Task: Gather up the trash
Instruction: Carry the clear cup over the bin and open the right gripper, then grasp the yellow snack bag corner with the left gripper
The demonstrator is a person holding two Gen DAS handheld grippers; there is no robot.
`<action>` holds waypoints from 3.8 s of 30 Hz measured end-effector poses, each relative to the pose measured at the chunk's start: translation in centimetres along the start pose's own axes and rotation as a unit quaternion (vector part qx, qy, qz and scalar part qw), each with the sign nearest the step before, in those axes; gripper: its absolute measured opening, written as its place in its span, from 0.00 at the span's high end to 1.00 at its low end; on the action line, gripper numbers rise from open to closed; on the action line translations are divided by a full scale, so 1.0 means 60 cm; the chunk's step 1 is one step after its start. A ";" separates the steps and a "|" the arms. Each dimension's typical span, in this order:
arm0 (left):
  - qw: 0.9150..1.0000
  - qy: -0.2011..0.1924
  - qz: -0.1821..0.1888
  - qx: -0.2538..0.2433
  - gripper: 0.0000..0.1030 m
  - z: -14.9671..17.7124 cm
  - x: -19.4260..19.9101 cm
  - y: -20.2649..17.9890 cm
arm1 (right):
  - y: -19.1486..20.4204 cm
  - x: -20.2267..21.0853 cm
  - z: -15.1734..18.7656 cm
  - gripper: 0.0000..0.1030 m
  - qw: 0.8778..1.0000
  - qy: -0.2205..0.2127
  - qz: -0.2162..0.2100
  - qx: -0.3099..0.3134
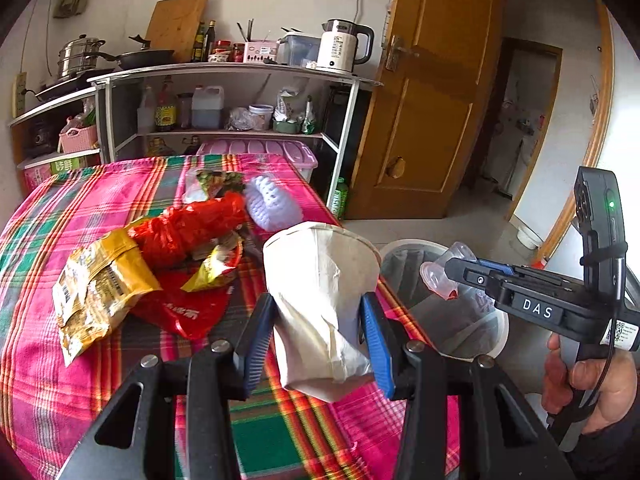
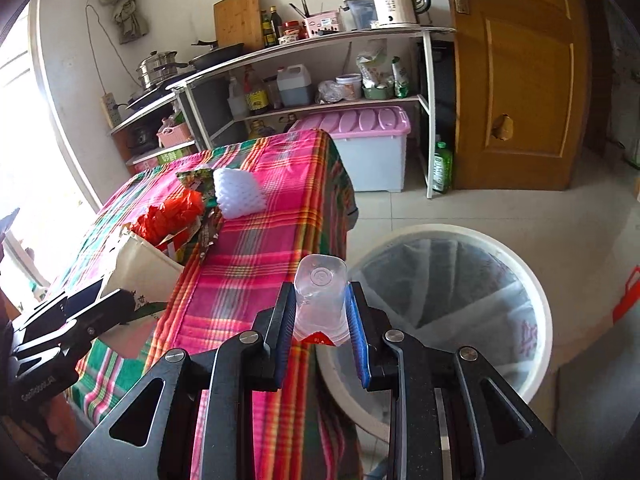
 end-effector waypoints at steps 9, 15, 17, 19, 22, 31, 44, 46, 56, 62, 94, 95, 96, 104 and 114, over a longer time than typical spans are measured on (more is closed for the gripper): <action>0.997 0.022 0.057 -0.043 0.55 -0.019 -0.062 -0.103 | -0.095 0.013 0.022 0.74 0.998 0.000 0.033 -0.053; 0.993 0.047 0.087 -0.059 0.54 -0.025 -0.113 -0.157 | -0.147 0.009 0.041 0.74 0.995 0.009 0.046 -0.085; 0.993 0.055 0.088 -0.060 0.52 -0.026 -0.128 -0.171 | -0.161 0.007 0.046 0.73 0.994 0.013 0.048 -0.093; 0.992 0.063 0.093 -0.056 0.51 -0.026 -0.140 -0.182 | -0.175 0.005 0.050 0.72 0.993 0.016 0.048 -0.102; 0.991 0.071 0.094 -0.059 0.50 -0.025 -0.158 -0.197 | -0.189 0.004 0.056 0.72 0.993 0.016 0.048 -0.106; 0.990 0.088 0.095 -0.054 0.49 -0.015 -0.178 -0.203 | -0.194 0.004 0.061 0.62 0.993 0.012 0.045 -0.107; 0.993 0.058 0.088 -0.048 0.49 -0.020 -0.129 -0.171 | -0.148 0.042 0.045 0.62 0.996 -0.020 0.036 -0.081; 0.994 0.050 0.084 -0.046 0.49 -0.021 -0.116 -0.161 | -0.135 0.048 0.043 0.62 0.996 -0.026 0.033 -0.072; 0.998 0.016 0.050 -0.019 0.49 -0.020 -0.051 -0.086 | -0.050 0.060 0.025 0.62 0.999 -0.033 0.014 -0.030; 1.000 -0.001 0.017 0.001 0.49 -0.013 -0.014 -0.024 | 0.007 0.050 0.022 0.62 1.000 -0.027 -0.005 -0.007; 0.988 0.014 -0.130 0.077 0.33 0.050 0.032 0.256 | 0.194 -0.066 -0.011 0.62 0.993 0.022 -0.086 0.073; 0.988 0.019 -0.133 0.074 0.33 0.052 0.029 0.255 | 0.197 -0.071 -0.012 0.62 0.993 0.023 -0.086 0.074; 0.988 0.024 -0.138 0.072 0.33 0.052 0.024 0.258 | 0.199 -0.074 -0.013 0.62 0.993 0.024 -0.087 0.074; 0.981 0.063 -0.167 0.070 0.33 0.064 -0.006 0.274 | 0.221 -0.109 -0.025 0.62 0.991 0.035 -0.097 0.081; 0.979 0.085 -0.180 0.033 0.51 0.068 -0.023 0.257 | 0.246 -0.169 -0.041 0.62 0.990 0.061 -0.115 0.062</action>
Point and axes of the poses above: each gripper's, at about its wrist camera, not at the fingertips, and x roughly against the way its jaws point, y to its left, z to its underside, the point moved 3 cm from there along -x, roughly the way its jaws point, and after that the axes turned 2 degrees about -z, right-handed, at the moved point
